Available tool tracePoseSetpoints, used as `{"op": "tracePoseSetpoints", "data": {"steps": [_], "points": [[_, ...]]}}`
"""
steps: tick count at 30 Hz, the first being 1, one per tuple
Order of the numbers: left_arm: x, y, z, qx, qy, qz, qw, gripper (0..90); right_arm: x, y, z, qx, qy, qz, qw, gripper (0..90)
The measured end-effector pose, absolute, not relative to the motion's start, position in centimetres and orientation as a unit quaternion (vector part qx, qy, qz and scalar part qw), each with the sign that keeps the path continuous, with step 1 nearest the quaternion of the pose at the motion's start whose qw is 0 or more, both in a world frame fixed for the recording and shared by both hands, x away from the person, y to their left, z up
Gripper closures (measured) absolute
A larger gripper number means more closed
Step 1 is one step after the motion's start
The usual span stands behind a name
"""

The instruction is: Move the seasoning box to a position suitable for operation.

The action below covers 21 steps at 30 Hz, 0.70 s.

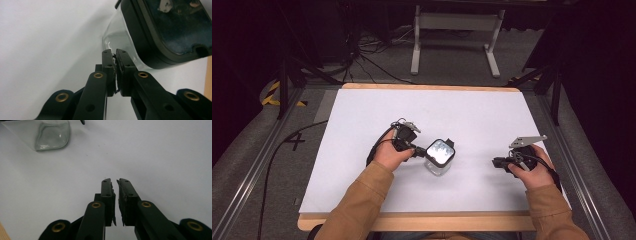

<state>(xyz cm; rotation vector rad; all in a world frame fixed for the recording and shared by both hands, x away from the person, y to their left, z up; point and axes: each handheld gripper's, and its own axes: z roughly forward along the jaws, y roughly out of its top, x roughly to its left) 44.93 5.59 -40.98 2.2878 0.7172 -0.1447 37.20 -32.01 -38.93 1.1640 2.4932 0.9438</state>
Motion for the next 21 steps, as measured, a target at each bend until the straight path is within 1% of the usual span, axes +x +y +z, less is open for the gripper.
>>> {"op": "tracePoseSetpoints", "data": {"steps": [7,18,21], "points": [[44.5,4.9,-40.9,0.903,0.259,-0.08,0.333,85.2,37.2,-31.9,-39.0,0.398,0.851,0.323,0.115,83.2],[43.4,3.4,-40.9,0.914,0.231,-0.095,0.319,85.1,37.2,-31.9,-39.0,0.396,0.852,0.324,0.113,83.2],[43.2,2.9,-40.8,0.919,0.215,-0.098,0.314,85.0,37.2,-31.9,-39.1,0.396,0.852,0.323,0.113,83.2]]}}
